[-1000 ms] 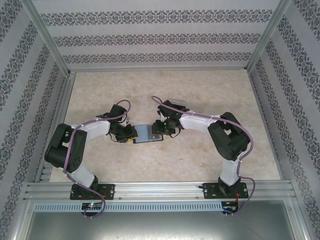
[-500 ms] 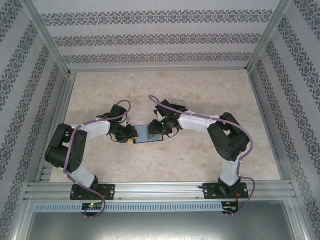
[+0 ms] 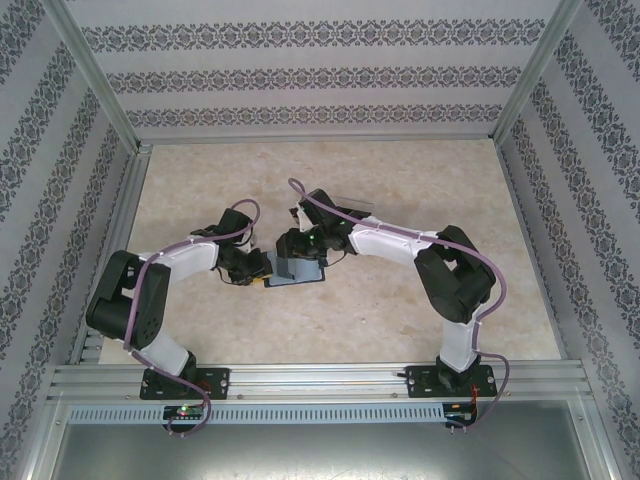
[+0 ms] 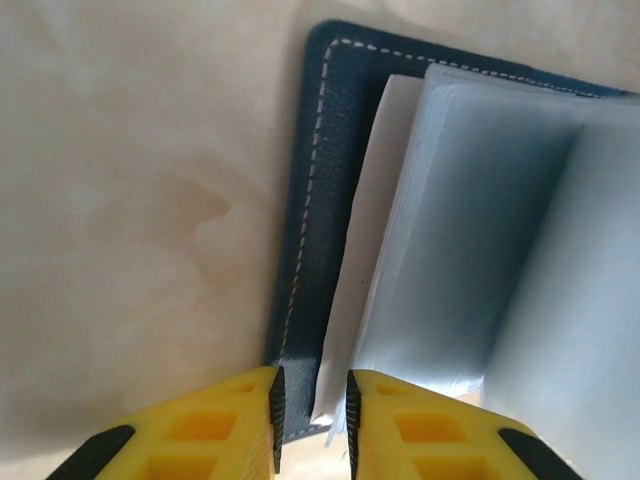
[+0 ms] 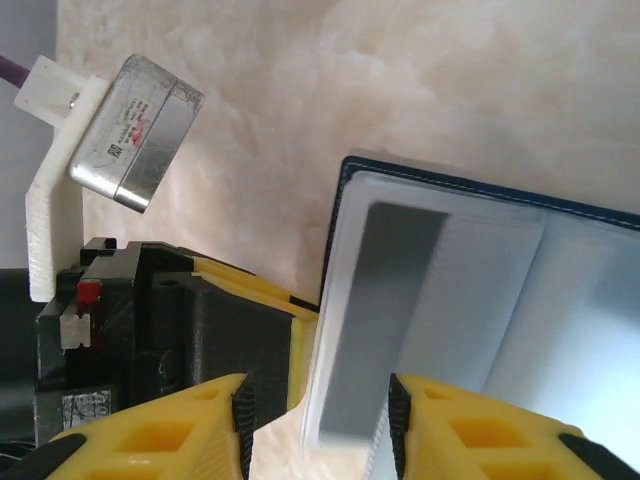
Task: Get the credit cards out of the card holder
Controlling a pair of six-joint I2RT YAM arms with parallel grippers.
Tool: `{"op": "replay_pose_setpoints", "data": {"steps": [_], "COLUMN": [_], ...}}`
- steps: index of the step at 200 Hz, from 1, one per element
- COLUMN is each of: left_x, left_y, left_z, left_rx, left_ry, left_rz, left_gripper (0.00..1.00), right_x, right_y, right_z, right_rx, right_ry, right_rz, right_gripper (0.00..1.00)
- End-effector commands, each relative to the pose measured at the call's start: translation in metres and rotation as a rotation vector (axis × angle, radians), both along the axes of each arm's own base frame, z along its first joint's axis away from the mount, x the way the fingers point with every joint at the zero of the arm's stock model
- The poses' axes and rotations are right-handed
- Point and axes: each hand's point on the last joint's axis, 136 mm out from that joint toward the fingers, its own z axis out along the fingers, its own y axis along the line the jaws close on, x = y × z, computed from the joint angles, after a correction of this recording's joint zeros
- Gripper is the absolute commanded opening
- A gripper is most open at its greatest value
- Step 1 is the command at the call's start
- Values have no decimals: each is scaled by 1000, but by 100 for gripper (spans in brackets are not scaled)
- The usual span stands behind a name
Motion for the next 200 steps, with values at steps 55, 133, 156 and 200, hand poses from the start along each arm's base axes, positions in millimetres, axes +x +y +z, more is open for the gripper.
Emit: {"op": "replay_pose_setpoints", "data": {"steps": [55, 133, 156, 200], "left_x": [9, 16, 17, 15], "left_y": [3, -17, -22, -27], "left_z": [25, 24, 28, 16], "left_rx": [-23, -106, -112, -101], "left_ry": [-62, -79, -89, -62], "left_rz": [13, -19, -34, -46], "left_gripper": [30, 30, 31, 33], "right_x": [2, 4, 4, 2], "right_y": [-14, -47, -65, -87], "right_z": [-6, -9, -19, -38], "right_rx": [-67, -145, -203, -279], "right_ry": [-31, -71, -74, -61], "right_rz": [-36, -98, -135, -159], "right_gripper": [41, 41, 40, 40]}}
